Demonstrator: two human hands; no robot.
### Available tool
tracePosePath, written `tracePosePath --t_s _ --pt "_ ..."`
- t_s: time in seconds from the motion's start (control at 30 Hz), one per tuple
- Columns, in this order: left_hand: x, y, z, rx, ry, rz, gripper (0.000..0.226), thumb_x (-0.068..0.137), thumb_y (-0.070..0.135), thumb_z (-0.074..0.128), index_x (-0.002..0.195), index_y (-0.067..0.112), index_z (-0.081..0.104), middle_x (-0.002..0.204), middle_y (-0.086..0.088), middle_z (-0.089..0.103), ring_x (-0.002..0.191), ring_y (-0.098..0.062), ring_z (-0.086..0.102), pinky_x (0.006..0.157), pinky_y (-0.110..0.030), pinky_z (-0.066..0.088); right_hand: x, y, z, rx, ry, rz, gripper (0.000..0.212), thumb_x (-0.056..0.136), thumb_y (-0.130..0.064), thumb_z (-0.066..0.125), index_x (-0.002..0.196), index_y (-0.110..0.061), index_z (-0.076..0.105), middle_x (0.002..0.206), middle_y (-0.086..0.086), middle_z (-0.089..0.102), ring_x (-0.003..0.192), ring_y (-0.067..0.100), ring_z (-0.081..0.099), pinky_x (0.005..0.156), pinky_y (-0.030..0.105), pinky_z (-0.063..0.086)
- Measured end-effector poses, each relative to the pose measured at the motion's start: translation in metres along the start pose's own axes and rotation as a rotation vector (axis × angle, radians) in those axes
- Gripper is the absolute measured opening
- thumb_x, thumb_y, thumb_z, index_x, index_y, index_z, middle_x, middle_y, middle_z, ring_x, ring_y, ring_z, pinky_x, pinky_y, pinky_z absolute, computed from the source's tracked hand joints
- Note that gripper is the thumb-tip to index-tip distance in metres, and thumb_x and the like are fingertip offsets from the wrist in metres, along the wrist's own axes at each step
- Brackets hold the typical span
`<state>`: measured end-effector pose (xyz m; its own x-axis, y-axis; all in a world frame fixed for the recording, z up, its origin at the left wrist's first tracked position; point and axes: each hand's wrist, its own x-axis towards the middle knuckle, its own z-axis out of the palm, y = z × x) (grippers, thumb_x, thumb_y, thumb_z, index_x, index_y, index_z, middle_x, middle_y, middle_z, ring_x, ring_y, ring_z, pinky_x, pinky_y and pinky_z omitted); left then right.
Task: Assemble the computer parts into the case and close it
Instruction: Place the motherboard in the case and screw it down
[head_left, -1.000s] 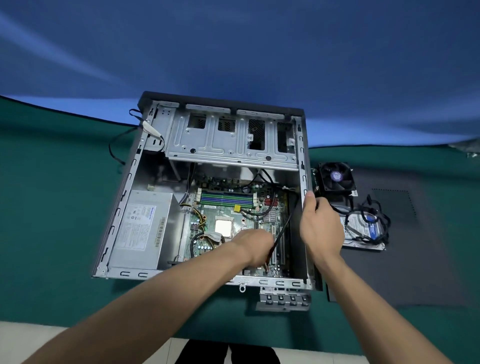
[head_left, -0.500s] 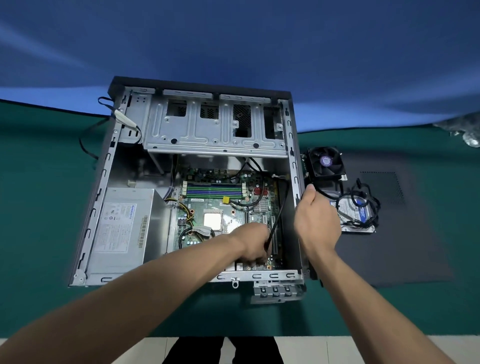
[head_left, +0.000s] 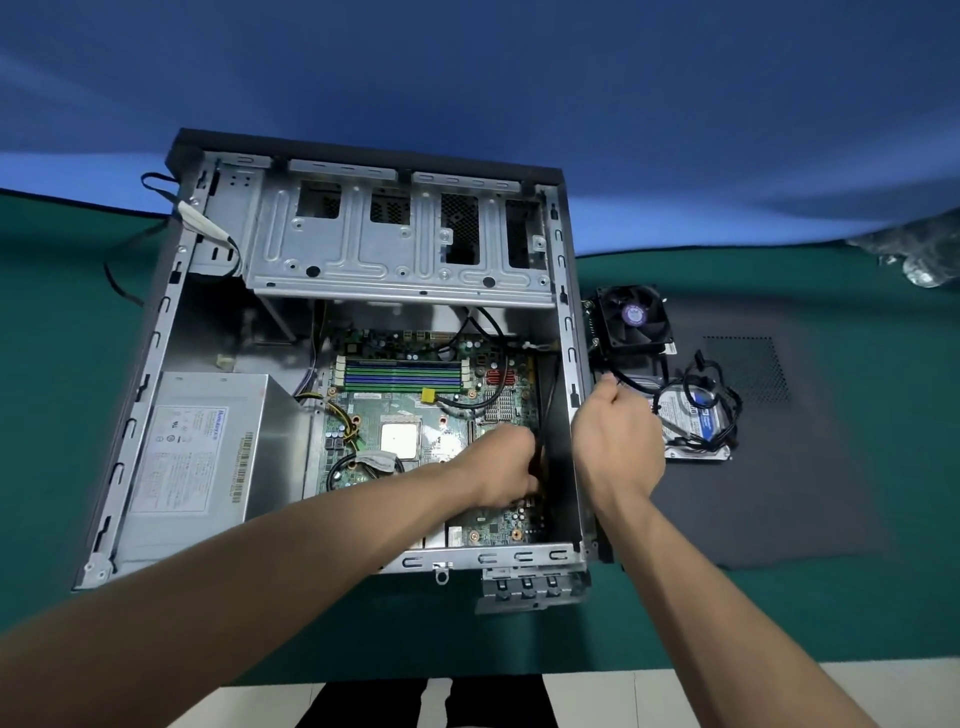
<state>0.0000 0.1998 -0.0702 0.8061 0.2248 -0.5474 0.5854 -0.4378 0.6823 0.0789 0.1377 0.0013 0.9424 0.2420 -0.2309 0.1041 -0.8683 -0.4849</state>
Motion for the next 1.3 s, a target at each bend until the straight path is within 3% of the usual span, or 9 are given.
tracePosePath --t_s 0.37,0.5,0.63,0.8,0.93,1.07,1.3 --pt "0.0055 -0.0022 0.0035 -0.033 0.049 0.030 0.015 0.083 0.004 0.064 0.096 0.002 0.069 0.092 -0.014 0.070 0.086 -0.027 0.066 0.078 -0.038 0.055 -0.0007 -0.0042 -0.0032 0.000 -0.034 0.052 0.040 0.099 -0.028 0.030 0.065 -0.015 0.047 0.062 -0.004 0.041 0.070 0.024 0.043 0.068 0.032 0.031" --pt "0.0058 -0.0017 0.0018 -0.077 0.035 0.027 0.012 0.082 0.003 0.065 0.093 0.000 0.069 0.089 -0.015 0.070 0.085 -0.026 0.066 0.076 -0.036 0.055 -0.0012 -0.0040 -0.0033 0.005 -0.032 0.052 0.043 0.099 -0.028 0.030 0.058 -0.020 0.042 0.061 -0.006 0.042 0.057 0.010 0.038 0.065 0.032 0.032" --pt "0.0062 -0.0028 0.0036 -0.043 0.006 0.006 0.011 0.081 0.005 0.066 0.088 -0.004 0.068 0.087 -0.018 0.069 0.082 -0.029 0.066 0.073 -0.041 0.056 -0.0021 -0.0050 -0.0039 0.007 -0.024 0.051 0.043 0.098 -0.025 0.030 0.058 -0.019 0.043 0.060 -0.005 0.043 0.056 0.007 0.037 0.058 0.032 0.028" --pt "0.0078 -0.0028 0.0060 -0.033 0.022 -0.010 0.009 0.079 0.001 0.065 0.087 -0.002 0.068 0.086 -0.016 0.069 0.080 -0.027 0.066 0.070 -0.038 0.056 -0.0009 -0.0044 -0.0035 0.010 -0.026 0.056 0.039 0.097 -0.024 0.031 0.061 -0.020 0.043 0.061 -0.006 0.042 0.056 0.007 0.036 0.061 0.032 0.028" --pt "0.0090 -0.0044 0.0075 -0.039 0.006 -0.014 0.010 0.079 0.002 0.066 0.087 -0.002 0.069 0.086 -0.016 0.070 0.080 -0.027 0.066 0.070 -0.037 0.056 -0.0005 -0.0046 -0.0031 0.005 -0.029 0.050 0.035 0.097 -0.023 0.030 0.069 -0.015 0.050 0.061 -0.004 0.043 0.059 0.017 0.040 0.062 0.032 0.030" --pt "0.0094 -0.0041 0.0079 -0.045 -0.011 -0.028 0.011 0.080 0.004 0.067 0.087 -0.004 0.068 0.085 -0.018 0.070 0.079 -0.028 0.068 0.069 -0.039 0.057 0.0005 -0.0034 -0.0024 -0.001 -0.025 0.048 0.034 0.097 -0.022 0.030 0.069 -0.015 0.048 0.060 -0.005 0.041 0.055 0.011 0.036 0.061 0.032 0.028" --pt "0.0061 0.0007 0.0086 -0.009 -0.035 -0.026 0.011 0.082 0.005 0.065 0.080 -0.005 0.065 0.068 -0.012 0.061 0.063 -0.025 0.061 0.051 -0.026 0.047 0.0005 -0.0040 -0.0020 -0.005 -0.033 0.048 0.034 0.096 -0.022 0.030 0.075 -0.010 0.054 0.070 0.002 0.049 0.066 0.023 0.044 0.065 0.032 0.031"
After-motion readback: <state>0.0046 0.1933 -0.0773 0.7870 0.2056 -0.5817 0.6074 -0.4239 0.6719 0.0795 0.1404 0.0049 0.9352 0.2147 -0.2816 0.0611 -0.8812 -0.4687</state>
